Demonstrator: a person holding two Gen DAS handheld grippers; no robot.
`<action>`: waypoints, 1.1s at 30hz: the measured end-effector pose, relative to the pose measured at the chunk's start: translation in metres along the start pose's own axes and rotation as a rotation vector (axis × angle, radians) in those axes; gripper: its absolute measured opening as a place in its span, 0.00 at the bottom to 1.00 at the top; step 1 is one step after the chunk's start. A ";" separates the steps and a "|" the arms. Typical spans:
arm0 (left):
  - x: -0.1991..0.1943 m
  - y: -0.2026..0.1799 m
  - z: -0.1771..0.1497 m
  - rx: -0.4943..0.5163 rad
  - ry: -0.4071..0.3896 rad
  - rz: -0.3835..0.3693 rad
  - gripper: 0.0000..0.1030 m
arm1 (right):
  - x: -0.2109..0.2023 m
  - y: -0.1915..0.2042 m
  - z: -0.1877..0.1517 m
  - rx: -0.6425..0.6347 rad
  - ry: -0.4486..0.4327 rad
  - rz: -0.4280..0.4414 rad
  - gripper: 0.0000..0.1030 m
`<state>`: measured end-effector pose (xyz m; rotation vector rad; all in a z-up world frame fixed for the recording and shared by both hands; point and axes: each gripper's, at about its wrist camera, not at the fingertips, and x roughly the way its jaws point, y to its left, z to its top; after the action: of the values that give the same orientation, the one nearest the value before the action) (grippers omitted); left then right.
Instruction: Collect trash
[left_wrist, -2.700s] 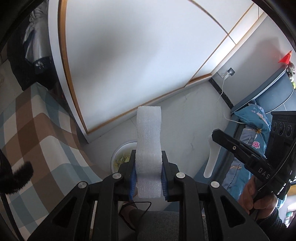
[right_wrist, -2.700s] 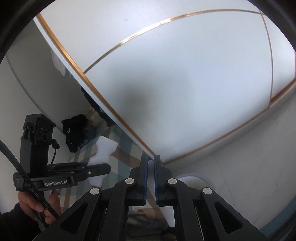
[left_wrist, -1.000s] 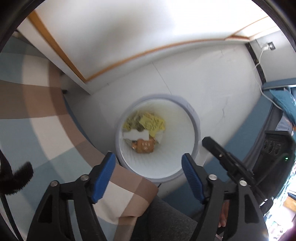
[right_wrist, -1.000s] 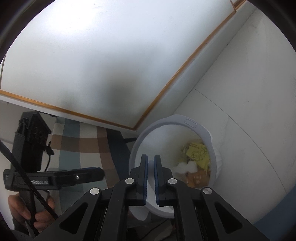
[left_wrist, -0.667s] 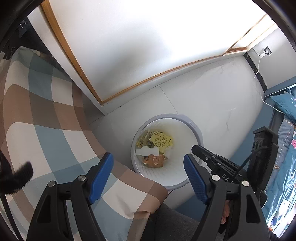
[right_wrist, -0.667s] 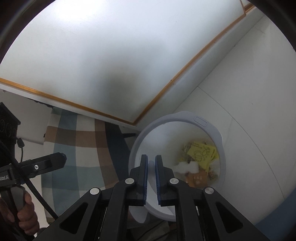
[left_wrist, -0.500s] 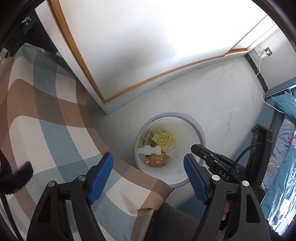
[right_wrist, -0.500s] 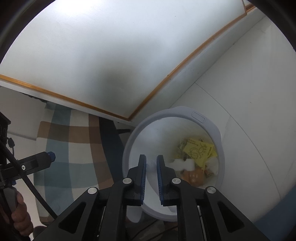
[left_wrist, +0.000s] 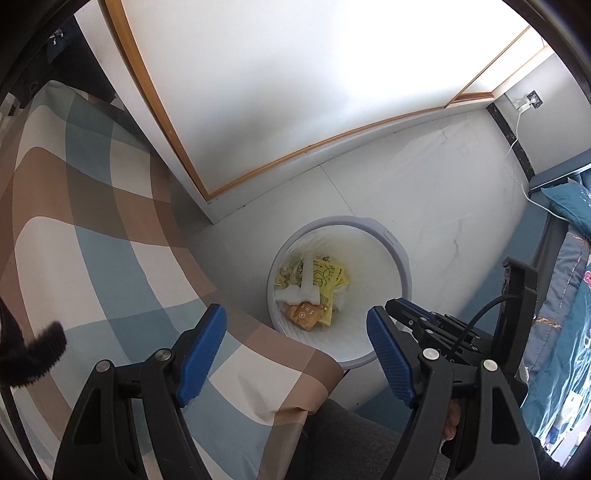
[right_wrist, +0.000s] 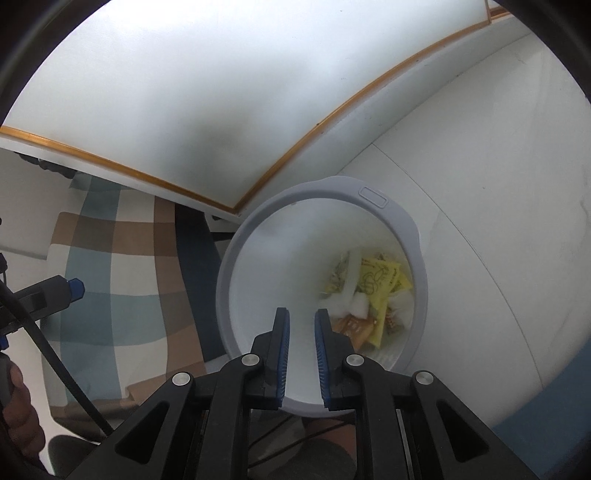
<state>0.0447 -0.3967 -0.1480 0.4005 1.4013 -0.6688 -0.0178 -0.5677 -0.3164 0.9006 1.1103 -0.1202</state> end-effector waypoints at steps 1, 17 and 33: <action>0.000 0.000 0.000 0.002 -0.002 0.005 0.73 | -0.003 -0.002 0.000 0.000 -0.003 -0.004 0.14; 0.001 -0.009 -0.003 0.023 -0.007 0.032 0.73 | -0.045 0.002 -0.003 -0.015 -0.037 -0.037 0.32; -0.008 -0.020 -0.006 0.062 -0.052 0.068 0.73 | -0.093 0.023 -0.006 -0.054 -0.091 -0.089 0.65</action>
<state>0.0272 -0.4060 -0.1382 0.4747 1.3146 -0.6638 -0.0552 -0.5798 -0.2285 0.7906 1.0642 -0.2023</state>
